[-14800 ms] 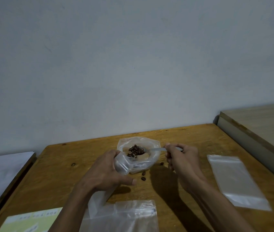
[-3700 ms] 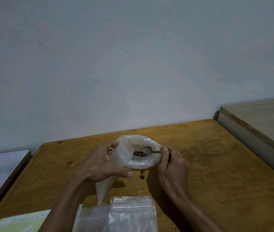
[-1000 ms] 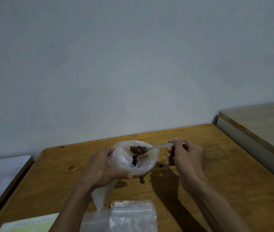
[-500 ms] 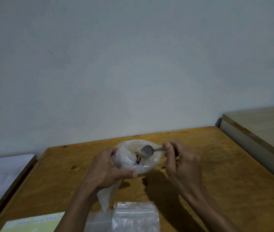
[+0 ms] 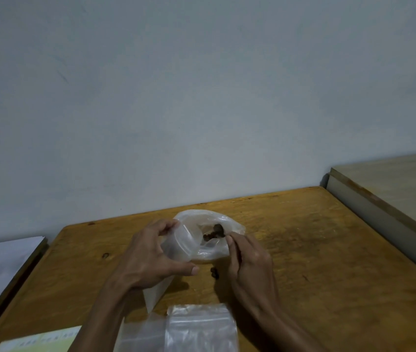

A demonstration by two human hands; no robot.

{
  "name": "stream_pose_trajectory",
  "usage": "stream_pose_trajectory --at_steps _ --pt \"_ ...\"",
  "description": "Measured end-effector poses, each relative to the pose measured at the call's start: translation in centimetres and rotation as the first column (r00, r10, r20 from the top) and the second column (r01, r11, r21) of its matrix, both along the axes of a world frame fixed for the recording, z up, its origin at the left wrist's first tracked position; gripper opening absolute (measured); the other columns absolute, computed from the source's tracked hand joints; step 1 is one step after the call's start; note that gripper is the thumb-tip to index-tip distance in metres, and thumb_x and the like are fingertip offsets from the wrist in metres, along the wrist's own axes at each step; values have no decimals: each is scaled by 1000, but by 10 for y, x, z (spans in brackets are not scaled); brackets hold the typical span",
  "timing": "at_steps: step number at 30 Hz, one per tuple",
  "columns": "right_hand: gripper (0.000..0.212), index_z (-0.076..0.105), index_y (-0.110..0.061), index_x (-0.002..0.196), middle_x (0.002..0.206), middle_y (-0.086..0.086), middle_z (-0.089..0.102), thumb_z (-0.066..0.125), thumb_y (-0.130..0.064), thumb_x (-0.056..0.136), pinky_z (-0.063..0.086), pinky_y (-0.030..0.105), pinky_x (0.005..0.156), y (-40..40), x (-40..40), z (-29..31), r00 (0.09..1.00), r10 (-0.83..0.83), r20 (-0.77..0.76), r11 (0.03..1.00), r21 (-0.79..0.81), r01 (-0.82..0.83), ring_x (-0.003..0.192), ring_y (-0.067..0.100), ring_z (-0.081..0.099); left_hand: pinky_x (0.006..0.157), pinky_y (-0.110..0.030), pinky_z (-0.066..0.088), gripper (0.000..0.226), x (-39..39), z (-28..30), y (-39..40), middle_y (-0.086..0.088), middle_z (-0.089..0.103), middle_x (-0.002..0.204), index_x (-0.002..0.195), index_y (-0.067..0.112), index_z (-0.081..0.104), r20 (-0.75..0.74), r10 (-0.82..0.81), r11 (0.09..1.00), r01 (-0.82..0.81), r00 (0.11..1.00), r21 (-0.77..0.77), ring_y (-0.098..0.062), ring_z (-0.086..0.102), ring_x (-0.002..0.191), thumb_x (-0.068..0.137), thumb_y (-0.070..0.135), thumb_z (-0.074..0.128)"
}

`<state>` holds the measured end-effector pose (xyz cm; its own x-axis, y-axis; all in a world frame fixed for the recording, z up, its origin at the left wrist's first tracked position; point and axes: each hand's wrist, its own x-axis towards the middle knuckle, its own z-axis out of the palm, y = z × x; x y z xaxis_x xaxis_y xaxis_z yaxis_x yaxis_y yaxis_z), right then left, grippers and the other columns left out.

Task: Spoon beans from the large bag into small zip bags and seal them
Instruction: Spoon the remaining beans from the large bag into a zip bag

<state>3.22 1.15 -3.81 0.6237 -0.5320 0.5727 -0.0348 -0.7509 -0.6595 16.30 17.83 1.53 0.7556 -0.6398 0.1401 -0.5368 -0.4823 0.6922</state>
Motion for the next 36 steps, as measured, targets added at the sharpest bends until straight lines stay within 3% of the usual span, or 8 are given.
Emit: stream_pose_trajectory --at_steps 3,8,12,18,22,26,31,36 --pt "19 70 -25 99 83 -13 64 52 -19 102 43 7 66 4 3 -2 996 -93 5 957 277 88 77 -5 58 92 -21 45 127 1 -4 0 12 55 134 142 27 47 -56 -1 1000 1 998 -1 -10 51 123 30 68 91" --pt "30 68 -18 82 67 2 71 49 -29 103 58 28 55 -1 5 2 986 -164 -42 707 691 147 59 15 70 78 -14 44 119 3 -4 1 11 61 125 134 28 54 -108 41 998 -45 993 -32 -9 57 113 27 63 93" --pt "31 67 -16 80 66 6 72 50 -27 103 63 44 63 -3 3 3 984 -166 -65 667 727 161 60 20 71 77 -21 45 101 3 -2 -5 10 62 119 127 28 57 -119 81 996 -85 990 -33 -14 58 113 37 49 98" --pt "27 66 -14 87 69 8 72 48 -24 104 62 39 62 3 4 9 989 -122 -83 566 813 138 57 18 69 80 -32 56 113 -1 -2 -13 5 70 113 127 20 61 -236 131 985 -153 963 -77 -11 65 102 27 57 95" --pt "28 65 -11 87 66 7 72 47 -23 104 58 32 55 4 5 8 984 -149 -95 530 833 160 51 15 66 68 -16 49 98 -8 7 -14 12 70 106 114 24 65 -278 72 972 -130 958 -194 3 59 98 25 55 93" --pt "27 64 -8 88 70 12 73 48 -22 104 59 34 56 3 9 7 981 -156 -112 386 908 165 52 17 66 84 -23 52 106 -13 12 -8 12 70 116 122 25 65 -245 19 977 -70 969 -203 -3 60 110 26 58 94" --pt "21 66 -4 92 64 11 69 51 -15 103 57 34 55 3 15 9 986 -161 -42 308 947 91 49 17 63 76 -15 46 80 -18 13 -5 25 72 102 102 33 68 -260 -61 985 16 964 -173 17 59 99 29 43 99" --pt "24 69 -5 94 62 6 70 53 -22 102 59 36 64 3 14 5 994 -106 14 282 959 17 56 18 65 89 -32 51 88 -7 15 0 13 71 112 106 34 68 -281 -19 995 -9 959 -98 -2 60 110 25 54 96"
